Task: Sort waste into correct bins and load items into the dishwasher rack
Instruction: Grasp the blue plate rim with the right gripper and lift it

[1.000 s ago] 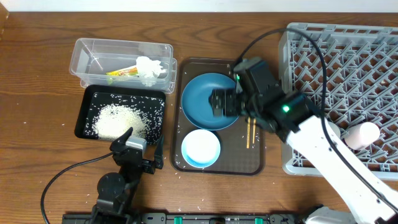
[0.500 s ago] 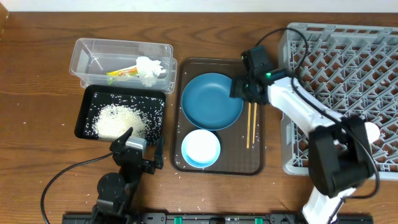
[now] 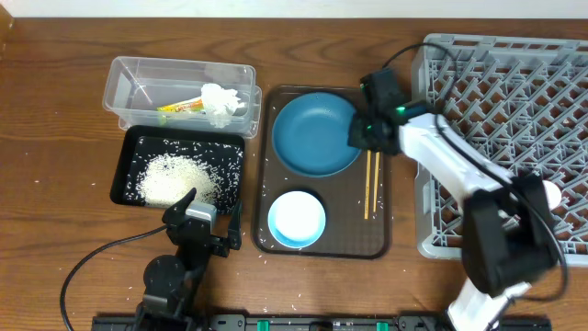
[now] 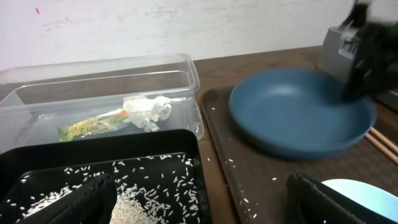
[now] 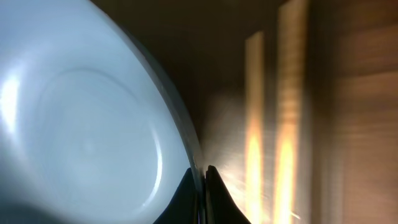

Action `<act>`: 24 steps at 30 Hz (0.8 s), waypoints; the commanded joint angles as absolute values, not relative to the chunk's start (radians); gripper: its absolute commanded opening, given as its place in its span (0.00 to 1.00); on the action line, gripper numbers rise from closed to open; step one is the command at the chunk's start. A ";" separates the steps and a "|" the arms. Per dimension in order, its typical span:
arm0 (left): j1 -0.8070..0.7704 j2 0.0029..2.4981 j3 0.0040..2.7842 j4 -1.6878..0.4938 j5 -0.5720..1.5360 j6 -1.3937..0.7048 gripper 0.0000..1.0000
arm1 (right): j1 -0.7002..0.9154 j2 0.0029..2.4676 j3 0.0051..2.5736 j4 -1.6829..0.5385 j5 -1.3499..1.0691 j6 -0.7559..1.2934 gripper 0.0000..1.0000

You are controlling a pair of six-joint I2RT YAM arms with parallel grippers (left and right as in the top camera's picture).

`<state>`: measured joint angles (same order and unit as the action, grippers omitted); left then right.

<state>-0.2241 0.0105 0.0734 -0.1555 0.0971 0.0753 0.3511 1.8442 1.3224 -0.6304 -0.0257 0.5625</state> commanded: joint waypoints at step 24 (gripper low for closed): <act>-0.219 0.004 0.048 -0.162 0.086 0.070 0.90 | 0.155 1.430 1.333 -0.698 1.500 0.301 0.01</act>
<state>-0.2241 0.0105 0.0734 -0.1555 0.0967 0.0753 0.1917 1.3834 1.3273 -0.7364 1.3533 0.4114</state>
